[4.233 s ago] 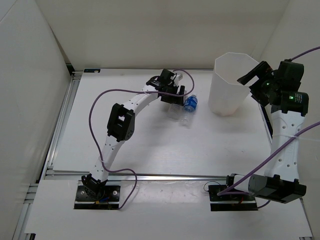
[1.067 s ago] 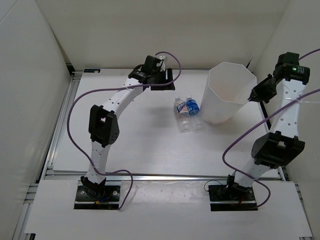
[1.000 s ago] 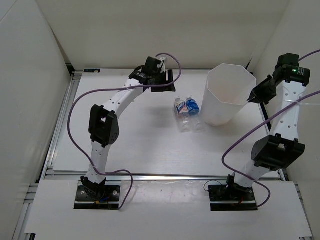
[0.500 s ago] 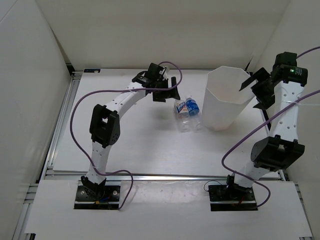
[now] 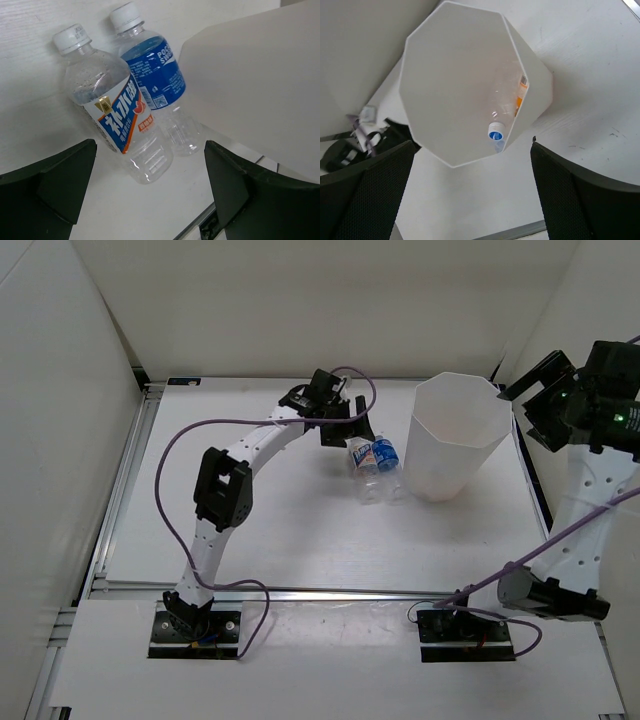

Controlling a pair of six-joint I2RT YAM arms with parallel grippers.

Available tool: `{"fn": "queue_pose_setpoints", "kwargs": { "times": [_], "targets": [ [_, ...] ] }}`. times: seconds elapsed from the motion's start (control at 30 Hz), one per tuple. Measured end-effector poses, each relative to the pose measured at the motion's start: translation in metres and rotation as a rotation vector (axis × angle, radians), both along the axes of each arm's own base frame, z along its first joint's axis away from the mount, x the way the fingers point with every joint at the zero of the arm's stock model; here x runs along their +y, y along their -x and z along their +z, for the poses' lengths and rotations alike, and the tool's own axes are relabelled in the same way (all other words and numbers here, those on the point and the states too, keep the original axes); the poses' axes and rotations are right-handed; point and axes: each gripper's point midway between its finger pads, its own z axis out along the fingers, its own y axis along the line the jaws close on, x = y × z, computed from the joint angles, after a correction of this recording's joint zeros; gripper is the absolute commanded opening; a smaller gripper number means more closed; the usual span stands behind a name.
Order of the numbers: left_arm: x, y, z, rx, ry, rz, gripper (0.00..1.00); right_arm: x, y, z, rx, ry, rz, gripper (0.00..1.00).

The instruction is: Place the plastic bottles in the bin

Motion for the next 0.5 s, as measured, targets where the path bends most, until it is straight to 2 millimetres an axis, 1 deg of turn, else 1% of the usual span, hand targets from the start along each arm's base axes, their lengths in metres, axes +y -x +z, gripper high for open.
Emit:
{"fn": "queue_pose_setpoints", "kwargs": {
  "times": [0.1,0.2,0.27,0.37,0.47,0.5],
  "targets": [
    [-0.007,0.005,-0.026,0.037,-0.034,-0.011,1.0,0.007,0.013,0.012,-0.044,-0.003,0.016,1.0],
    [-0.016,0.01,-0.046,0.062,-0.068,-0.022,1.0,0.012,0.023,0.01,-0.046,-0.011,0.026,1.0],
    [-0.021,0.01,-0.053,0.064,-0.083,-0.023,1.0,0.014,0.028,0.004,-0.03,-0.018,0.03,1.0],
    [-0.026,0.007,-0.058,0.051,-0.099,-0.019,1.0,0.016,0.032,-0.004,-0.004,-0.03,0.035,1.0],
    [-0.025,0.004,-0.062,0.049,-0.114,-0.01,1.0,0.017,0.033,-0.006,0.003,-0.033,0.037,1.0],
    [-0.023,0.005,-0.066,0.057,-0.126,-0.009,1.0,0.017,0.034,-0.006,0.004,-0.033,0.038,1.0]
  ]
}}
